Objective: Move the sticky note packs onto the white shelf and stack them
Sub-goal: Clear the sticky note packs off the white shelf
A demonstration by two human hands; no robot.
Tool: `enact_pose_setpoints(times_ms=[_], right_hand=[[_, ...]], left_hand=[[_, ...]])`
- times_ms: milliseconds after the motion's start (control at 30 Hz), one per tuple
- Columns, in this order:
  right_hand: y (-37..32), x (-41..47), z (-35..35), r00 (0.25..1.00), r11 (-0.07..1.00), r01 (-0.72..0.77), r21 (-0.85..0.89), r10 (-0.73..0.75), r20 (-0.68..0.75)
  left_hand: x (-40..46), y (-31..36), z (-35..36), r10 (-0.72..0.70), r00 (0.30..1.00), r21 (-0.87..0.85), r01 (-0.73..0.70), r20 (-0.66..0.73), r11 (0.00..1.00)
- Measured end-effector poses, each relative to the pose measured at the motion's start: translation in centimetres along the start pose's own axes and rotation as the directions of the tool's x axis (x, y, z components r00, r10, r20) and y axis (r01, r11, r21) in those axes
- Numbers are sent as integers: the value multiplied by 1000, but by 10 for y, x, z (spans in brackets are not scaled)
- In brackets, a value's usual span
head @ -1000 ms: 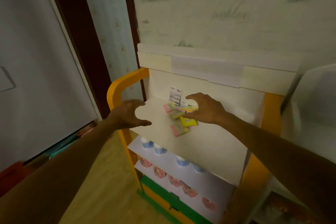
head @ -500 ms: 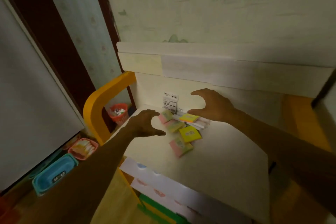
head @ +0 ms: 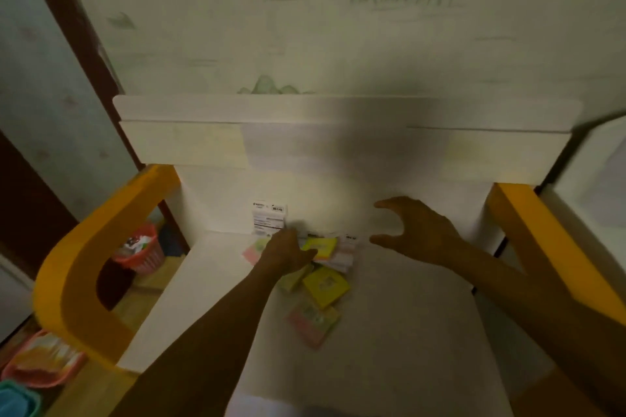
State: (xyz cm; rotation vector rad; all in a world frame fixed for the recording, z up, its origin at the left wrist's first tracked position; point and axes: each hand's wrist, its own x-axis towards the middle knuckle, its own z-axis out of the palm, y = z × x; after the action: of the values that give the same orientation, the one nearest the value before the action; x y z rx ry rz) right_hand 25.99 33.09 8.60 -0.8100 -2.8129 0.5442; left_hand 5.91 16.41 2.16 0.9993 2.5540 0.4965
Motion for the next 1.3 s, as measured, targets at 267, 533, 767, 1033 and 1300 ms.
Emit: enact_pose_setpoints(times_ms=[267, 533, 767, 1033, 1300], right_hand=[[15, -26, 14, 986, 986, -167, -16, 167, 4], [12, -35, 25, 974, 973, -225, -51, 224, -18], [-7, -11, 32, 970, 969, -241, -49, 242, 26], [-37, 45, 84, 940, 936, -341, 93, 338, 44], [-67, 67, 136, 899, 876, -423, 231, 437, -9]], left_hand=[[32, 16, 40, -20, 1000, -84, 20, 2, 996], [48, 10, 47, -63, 998, -17, 63, 13, 998], [47, -15, 9, 224, 974, 163, -217, -26, 962], [30, -53, -46, 324, 946, 332, -298, -25, 895], [10, -93, -65, 321, 944, 315, -282, -78, 906]])
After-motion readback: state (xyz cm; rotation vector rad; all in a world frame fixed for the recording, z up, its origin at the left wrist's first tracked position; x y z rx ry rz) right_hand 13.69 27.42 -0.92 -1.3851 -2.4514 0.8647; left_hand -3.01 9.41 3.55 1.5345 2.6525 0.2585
